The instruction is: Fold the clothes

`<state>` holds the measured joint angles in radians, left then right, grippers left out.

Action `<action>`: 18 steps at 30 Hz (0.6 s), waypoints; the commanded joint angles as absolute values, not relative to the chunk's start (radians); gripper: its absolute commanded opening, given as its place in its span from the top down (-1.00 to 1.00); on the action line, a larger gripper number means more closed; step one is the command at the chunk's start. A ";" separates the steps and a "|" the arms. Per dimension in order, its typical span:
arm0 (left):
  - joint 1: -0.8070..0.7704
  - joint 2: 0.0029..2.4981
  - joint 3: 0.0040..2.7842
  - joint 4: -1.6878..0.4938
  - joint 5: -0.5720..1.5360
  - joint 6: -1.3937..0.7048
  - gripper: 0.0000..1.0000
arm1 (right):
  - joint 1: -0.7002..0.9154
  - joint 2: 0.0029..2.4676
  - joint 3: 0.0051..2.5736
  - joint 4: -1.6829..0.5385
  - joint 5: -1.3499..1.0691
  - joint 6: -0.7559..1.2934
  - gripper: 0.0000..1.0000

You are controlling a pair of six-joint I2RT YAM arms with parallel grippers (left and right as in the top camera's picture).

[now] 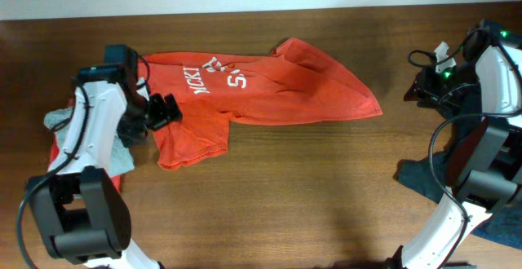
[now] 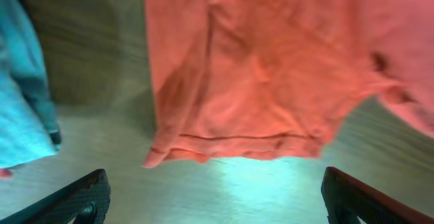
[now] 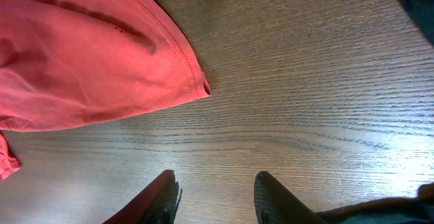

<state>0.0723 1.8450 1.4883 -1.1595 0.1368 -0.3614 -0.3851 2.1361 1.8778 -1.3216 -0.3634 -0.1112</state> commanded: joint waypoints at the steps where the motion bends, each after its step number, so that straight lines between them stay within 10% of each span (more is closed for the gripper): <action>1: 0.086 1.827 1.393 -1.105 0.026 -0.404 -0.98 | -0.379 2.110 1.890 -1.328 -0.355 -0.124 0.16; 18: 0.089 1.834 1.158 -0.603 0.089 -0.365 -0.57 | -0.379 2.110 1.890 -1.332 -0.355 -0.123 0.16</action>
<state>0.0910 1.8439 1.1912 -0.6670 0.0959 -0.3771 -0.3851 2.1361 1.8778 -1.3281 -0.3637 -0.1127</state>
